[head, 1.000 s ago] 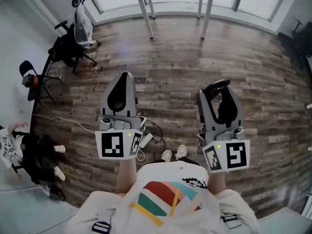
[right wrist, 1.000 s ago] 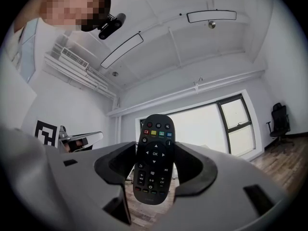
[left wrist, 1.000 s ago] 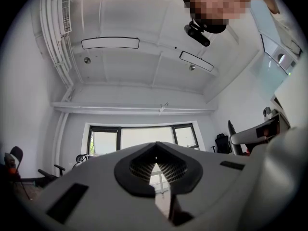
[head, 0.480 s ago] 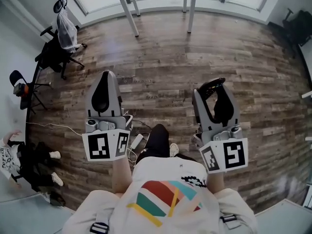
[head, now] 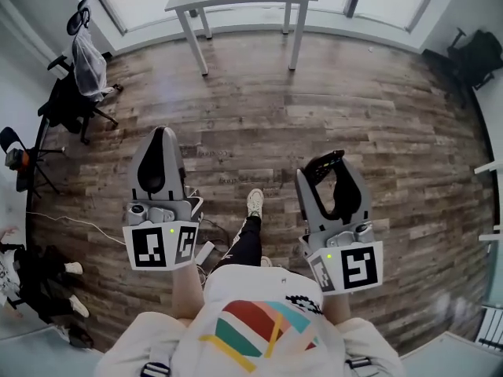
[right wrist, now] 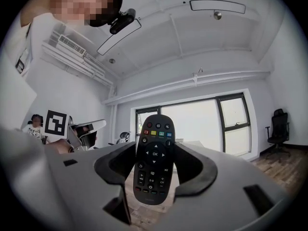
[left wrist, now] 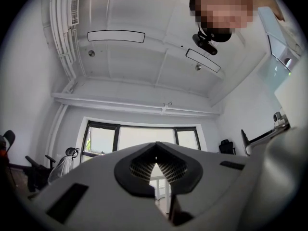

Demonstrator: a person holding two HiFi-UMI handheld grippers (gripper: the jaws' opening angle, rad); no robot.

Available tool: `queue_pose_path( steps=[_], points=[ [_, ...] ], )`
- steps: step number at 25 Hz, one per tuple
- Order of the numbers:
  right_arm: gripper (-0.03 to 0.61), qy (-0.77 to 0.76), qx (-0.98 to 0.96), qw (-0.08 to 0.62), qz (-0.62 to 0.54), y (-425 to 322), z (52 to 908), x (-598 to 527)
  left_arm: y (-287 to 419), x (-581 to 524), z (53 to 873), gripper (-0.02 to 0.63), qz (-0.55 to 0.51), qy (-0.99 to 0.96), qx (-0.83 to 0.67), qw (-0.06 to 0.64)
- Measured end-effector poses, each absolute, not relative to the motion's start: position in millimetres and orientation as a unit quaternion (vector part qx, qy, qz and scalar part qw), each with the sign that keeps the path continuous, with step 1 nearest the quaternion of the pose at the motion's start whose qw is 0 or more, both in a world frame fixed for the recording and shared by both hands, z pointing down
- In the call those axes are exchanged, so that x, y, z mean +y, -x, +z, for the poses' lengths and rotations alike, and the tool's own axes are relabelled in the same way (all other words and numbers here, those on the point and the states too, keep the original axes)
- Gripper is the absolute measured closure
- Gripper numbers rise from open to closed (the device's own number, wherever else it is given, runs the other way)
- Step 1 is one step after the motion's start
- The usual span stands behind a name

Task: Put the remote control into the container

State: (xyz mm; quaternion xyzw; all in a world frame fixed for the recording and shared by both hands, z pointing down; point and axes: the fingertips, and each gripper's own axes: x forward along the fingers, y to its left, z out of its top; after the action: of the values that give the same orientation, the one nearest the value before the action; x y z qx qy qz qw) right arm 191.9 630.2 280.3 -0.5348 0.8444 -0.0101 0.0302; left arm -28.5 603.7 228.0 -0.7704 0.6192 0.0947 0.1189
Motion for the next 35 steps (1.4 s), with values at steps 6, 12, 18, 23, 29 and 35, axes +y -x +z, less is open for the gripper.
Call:
queue_pose_path(
  steps=[6,12,18,23,29,35],
  points=[
    [0.328,0.527,0.849,0.02,-0.007,-178.8,271.6,535.4,43.7,512.6,222.6,0.607,0.11,0.762,0.628,0.111],
    [0.328,0.499,0.866,0.014,0.026,-143.1,249.2,443.9,63.8,434.1,213.2,0.607,0.125,0.757,0.631,0.116],
    [0.328,0.499,0.866,0.016,0.034,-124.9,240.3,386.9,84.3,373.7,200.8,0.607,0.138,0.755,0.63,0.12],
    [0.328,0.515,0.857,0.016,0.021,-140.5,251.8,348.3,63.5,334.0,205.0,0.607,0.128,0.771,0.613,0.121],
    [0.328,0.522,0.852,0.02,-0.006,-143.0,267.1,275.1,56.0,271.8,220.6,0.607,0.092,0.783,0.604,0.115],
    [0.328,0.528,0.849,0.019,0.003,-149.5,262.2,174.6,60.2,167.1,223.6,0.607,0.088,0.783,0.607,0.107]
  ],
)
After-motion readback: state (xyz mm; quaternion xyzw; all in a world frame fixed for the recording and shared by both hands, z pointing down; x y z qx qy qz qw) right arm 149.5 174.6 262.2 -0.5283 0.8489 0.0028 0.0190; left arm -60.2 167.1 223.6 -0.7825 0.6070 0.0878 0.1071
